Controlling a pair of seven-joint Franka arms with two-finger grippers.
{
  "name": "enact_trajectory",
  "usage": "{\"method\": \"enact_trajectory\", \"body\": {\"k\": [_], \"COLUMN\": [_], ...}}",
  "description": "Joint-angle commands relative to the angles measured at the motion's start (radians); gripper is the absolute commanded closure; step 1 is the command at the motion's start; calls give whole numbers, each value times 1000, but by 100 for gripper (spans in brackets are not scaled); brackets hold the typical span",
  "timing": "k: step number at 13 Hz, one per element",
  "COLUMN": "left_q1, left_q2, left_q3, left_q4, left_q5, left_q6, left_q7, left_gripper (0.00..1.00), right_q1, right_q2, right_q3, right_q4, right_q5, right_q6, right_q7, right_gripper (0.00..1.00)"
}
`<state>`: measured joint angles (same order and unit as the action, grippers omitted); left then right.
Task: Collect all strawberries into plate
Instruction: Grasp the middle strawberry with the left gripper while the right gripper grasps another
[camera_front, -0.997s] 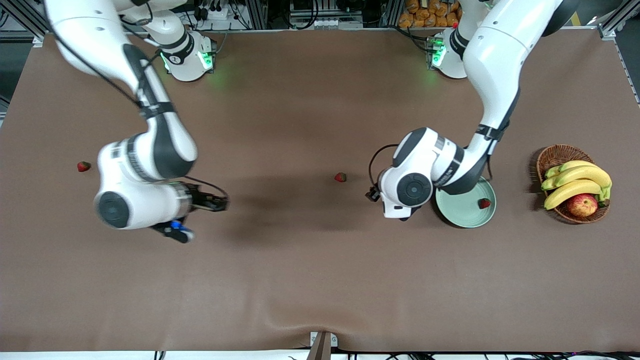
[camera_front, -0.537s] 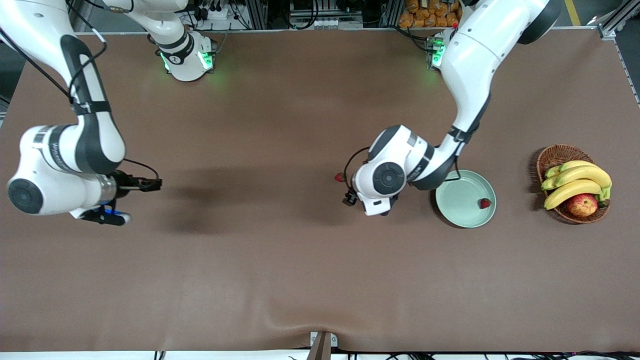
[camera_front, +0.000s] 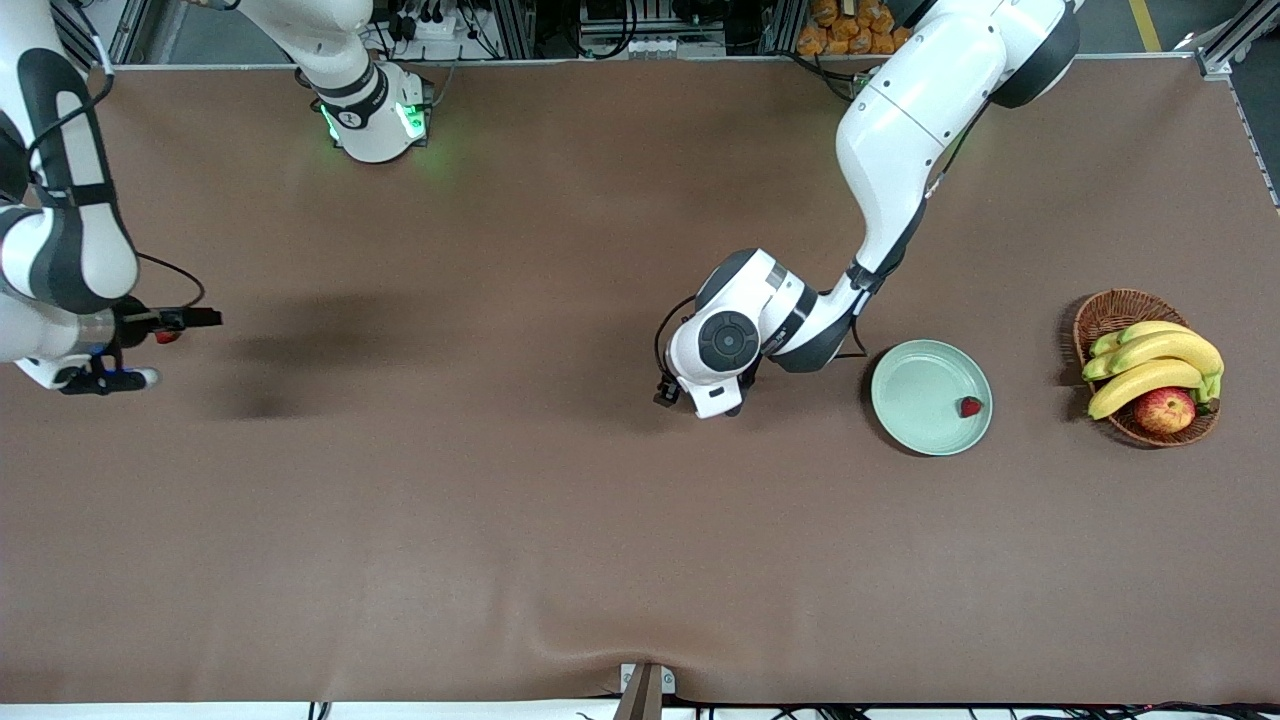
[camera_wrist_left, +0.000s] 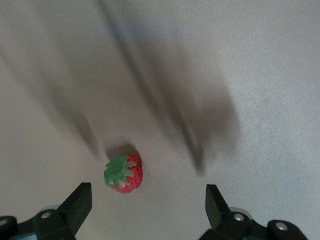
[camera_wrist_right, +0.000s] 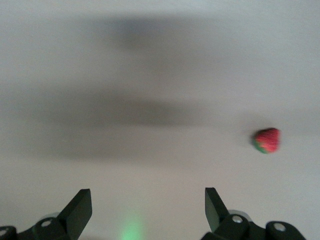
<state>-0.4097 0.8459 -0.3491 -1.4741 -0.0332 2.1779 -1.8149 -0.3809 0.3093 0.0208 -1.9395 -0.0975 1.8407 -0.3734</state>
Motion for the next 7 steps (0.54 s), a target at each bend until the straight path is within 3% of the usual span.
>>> {"method": "enact_trajectory", "body": {"k": [1, 4, 7], "left_q1": [-14, -31, -32], "left_q2": [-2, -4, -7], "left_q3": [12, 12, 12], "left_q4": [-26, -34, -32], "left_q5": [44, 58, 59], "left_q6": [3, 3, 0], "left_q7": [-14, -12, -6], "left_gripper": [0, 0, 15], "right_q1": [-105, -202, -219], "right_q2": [-36, -7, 25], "right_q3": [25, 25, 24], "right_q4": [-94, -240, -246], "right_q5": [-88, -91, -97], "right_q6": [121, 394, 455], "right_q7": [-57, -171, -205], "right_gripper": [0, 0, 3]}}
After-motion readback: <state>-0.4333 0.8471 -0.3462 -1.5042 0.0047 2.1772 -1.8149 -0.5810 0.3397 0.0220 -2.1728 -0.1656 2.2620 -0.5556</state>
